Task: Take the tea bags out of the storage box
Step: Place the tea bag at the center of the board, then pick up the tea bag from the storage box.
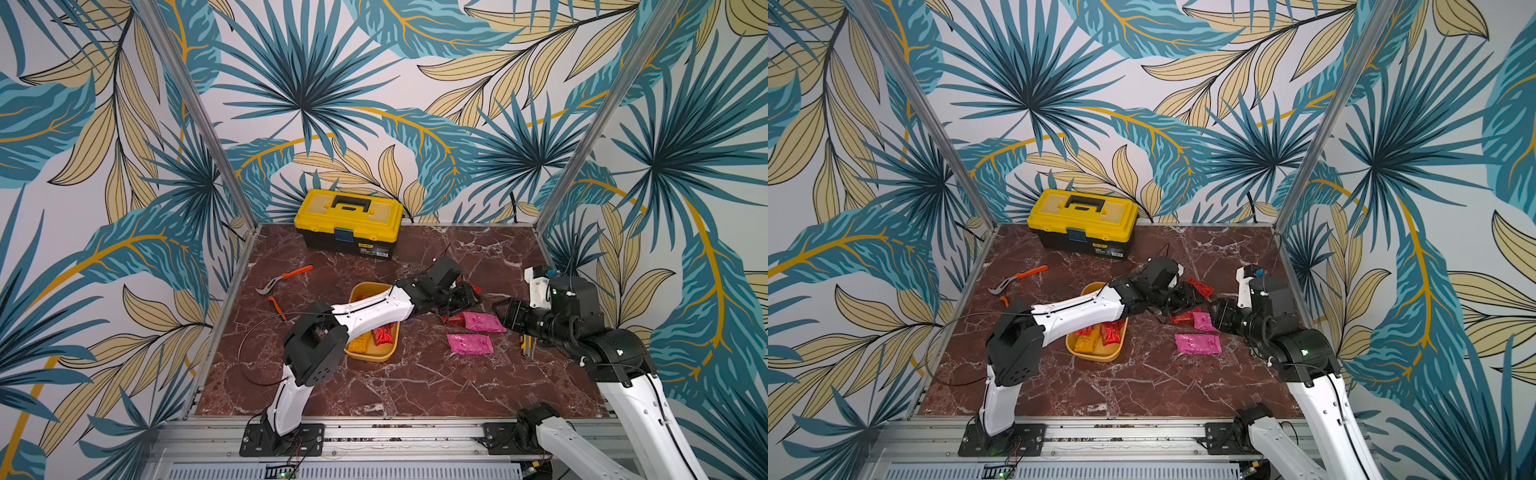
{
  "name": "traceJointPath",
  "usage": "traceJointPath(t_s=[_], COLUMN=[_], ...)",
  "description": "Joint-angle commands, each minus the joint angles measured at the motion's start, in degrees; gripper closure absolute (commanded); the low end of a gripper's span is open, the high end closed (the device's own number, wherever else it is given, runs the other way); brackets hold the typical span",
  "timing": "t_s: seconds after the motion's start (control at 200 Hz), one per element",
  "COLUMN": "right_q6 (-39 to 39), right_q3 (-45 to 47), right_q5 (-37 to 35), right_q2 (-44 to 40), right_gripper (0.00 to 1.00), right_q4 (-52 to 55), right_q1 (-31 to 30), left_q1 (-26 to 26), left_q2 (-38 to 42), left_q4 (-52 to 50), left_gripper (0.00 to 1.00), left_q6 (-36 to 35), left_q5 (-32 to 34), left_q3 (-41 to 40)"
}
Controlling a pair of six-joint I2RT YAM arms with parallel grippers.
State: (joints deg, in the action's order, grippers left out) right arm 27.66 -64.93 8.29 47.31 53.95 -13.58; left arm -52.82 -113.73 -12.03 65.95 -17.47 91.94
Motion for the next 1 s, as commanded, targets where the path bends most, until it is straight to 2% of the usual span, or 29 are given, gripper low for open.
traceJointPath(t_s=[0.0, 0.18, 0.401, 0.716, 0.996], right_q6=[1.2, 2.6, 4.5, 4.6, 4.9], right_q3=[-0.6, 0.4, 1.8, -0.9, -1.4], right_q5=[3.6, 6.6, 8.5, -3.0, -6.7], right_q2=[1.4, 3.8, 7.5, 16.4, 24.1], right_gripper=[0.50, 0.51, 0.54, 0.55, 0.55], right_q4=[-2.3, -5.4, -9.7, -12.3, -16.3], right_q1=[0.1, 0.0, -1.9, -17.1, -23.5], left_q1=[-0.1, 0.9, 4.3, 10.4, 13.1], left_q2=[4.9, 13.6, 24.9, 38.2, 45.7], left_q4=[-0.6, -3.1, -1.4, -2.0, 1.7], left_gripper=[0.47, 0.47, 0.50, 0.59, 0.62], left_q6=[-2.2, -3.4, -0.4, 6.2, 14.5], left_q5=[4.5, 9.0, 11.5, 16.3, 19.7], left_q3=[-3.9, -10.8, -23.4, -37.6, -49.1])
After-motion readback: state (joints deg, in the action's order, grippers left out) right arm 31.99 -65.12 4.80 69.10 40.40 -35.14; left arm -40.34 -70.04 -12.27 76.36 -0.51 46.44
